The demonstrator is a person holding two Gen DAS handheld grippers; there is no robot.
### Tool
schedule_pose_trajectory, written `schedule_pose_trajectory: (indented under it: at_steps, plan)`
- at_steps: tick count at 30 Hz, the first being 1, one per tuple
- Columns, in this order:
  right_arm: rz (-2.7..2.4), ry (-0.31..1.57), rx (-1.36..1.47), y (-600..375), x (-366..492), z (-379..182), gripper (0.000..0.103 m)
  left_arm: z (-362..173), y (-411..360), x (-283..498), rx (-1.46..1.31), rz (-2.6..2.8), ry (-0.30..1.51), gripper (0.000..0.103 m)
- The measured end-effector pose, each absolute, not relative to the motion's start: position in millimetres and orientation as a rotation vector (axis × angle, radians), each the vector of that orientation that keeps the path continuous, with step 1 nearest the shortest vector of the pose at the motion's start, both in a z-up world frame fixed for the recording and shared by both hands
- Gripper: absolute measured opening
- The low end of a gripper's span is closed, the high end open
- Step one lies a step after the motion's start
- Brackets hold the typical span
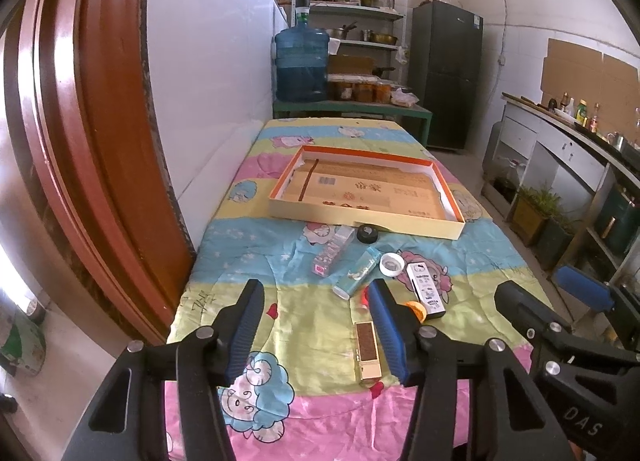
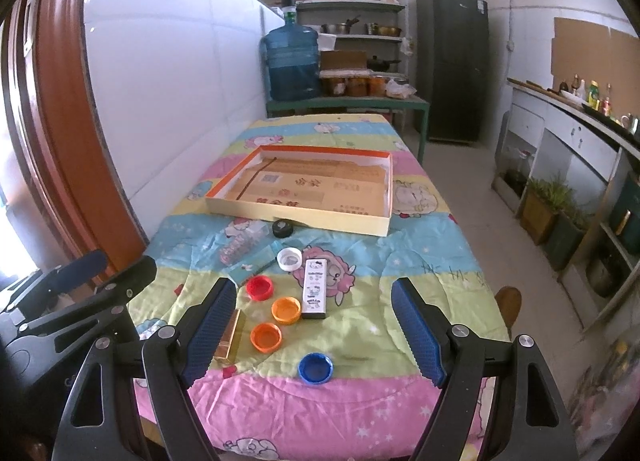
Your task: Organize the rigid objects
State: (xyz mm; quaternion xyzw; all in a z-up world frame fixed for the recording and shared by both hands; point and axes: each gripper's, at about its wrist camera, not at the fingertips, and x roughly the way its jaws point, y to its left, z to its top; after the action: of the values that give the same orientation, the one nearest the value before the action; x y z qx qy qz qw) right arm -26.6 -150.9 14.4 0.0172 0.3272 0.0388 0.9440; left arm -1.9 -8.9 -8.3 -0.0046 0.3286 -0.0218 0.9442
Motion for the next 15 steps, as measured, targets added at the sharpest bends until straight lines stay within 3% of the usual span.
schedule_pose_trajectory:
  at_steps: [15]
  plan:
    - [0.085, 0.675, 0.035, -149.3, -24.5, 11.9, 0.081, -16.6, -3.6, 0.1, -0.020, -0.025, 0.686, 0.054]
